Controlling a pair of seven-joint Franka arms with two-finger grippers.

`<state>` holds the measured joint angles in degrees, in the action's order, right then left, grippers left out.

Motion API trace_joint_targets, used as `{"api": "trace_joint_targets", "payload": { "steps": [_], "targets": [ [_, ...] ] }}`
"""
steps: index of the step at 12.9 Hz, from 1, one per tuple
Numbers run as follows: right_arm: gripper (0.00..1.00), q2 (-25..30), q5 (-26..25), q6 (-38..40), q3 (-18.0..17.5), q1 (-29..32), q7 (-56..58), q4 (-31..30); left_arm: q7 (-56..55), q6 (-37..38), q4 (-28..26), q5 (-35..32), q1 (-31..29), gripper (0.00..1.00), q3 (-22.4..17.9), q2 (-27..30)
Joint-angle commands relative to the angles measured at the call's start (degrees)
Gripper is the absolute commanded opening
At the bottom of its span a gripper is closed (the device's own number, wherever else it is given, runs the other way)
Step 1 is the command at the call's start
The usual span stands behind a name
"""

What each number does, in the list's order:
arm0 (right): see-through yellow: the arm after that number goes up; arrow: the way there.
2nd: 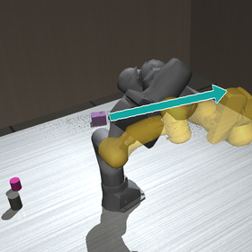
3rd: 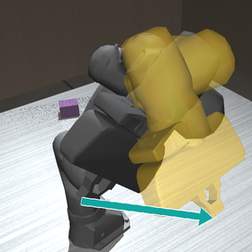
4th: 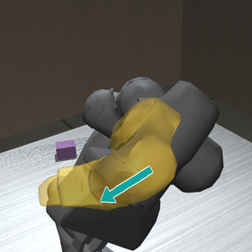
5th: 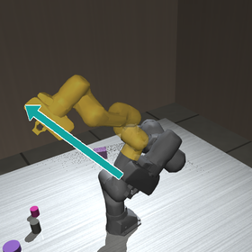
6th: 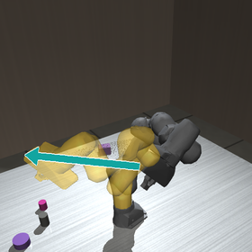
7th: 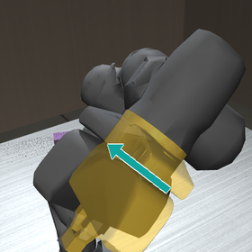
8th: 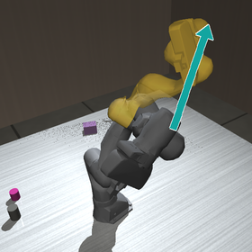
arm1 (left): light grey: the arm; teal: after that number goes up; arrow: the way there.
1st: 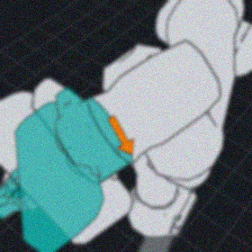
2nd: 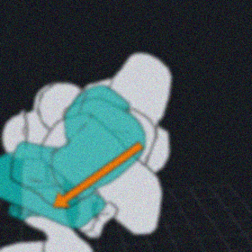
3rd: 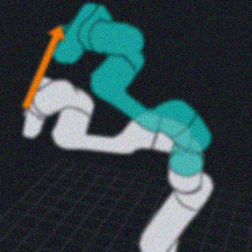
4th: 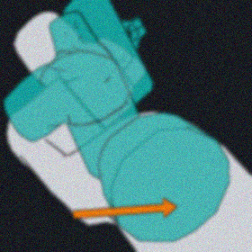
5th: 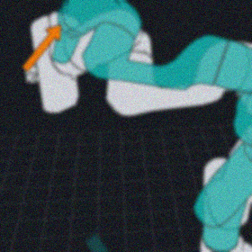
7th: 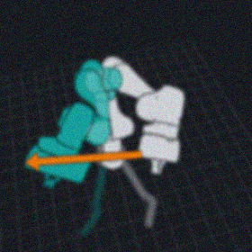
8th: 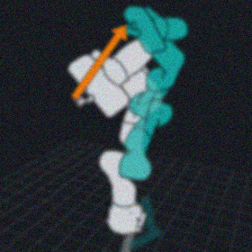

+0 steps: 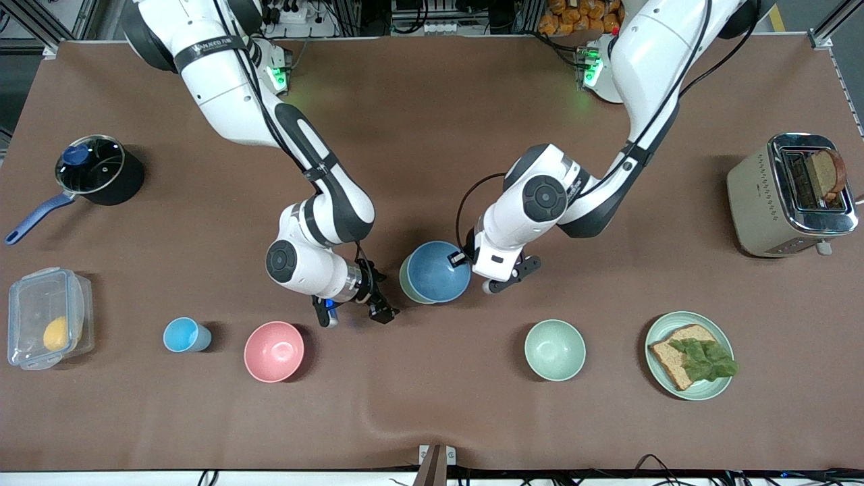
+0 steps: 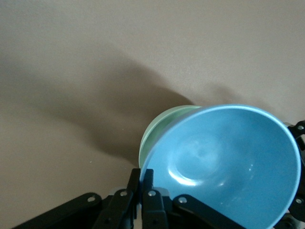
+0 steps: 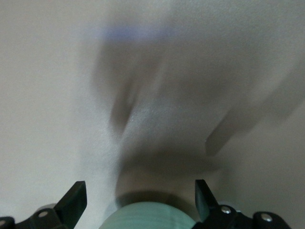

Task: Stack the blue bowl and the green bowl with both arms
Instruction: 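Carry the blue bowl over the green bowl with the left gripper and lower it in, then hold the green bowl with the right gripper while the left gripper releases the blue bowl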

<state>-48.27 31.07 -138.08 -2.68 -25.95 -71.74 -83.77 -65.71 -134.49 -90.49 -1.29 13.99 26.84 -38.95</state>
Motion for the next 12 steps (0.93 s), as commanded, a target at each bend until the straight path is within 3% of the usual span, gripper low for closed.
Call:
{"api": "trace_joint_targets", "payload": {
  "steps": [1,12],
  "targets": [
    [1.0,-0.42,-0.92,-0.7,0.48,-0.68,-1.04,-0.08,-1.88,-1.47,1.64,-1.96,4.45,0.0,-4.05,-1.65],
    [1.0,-0.42,-1.71,-0.87,0.48,-0.59,-0.95,-0.08,-1.88,-5.25,1.72,-1.87,9.03,0.0,-7.94,-4.47]
  ]
}}
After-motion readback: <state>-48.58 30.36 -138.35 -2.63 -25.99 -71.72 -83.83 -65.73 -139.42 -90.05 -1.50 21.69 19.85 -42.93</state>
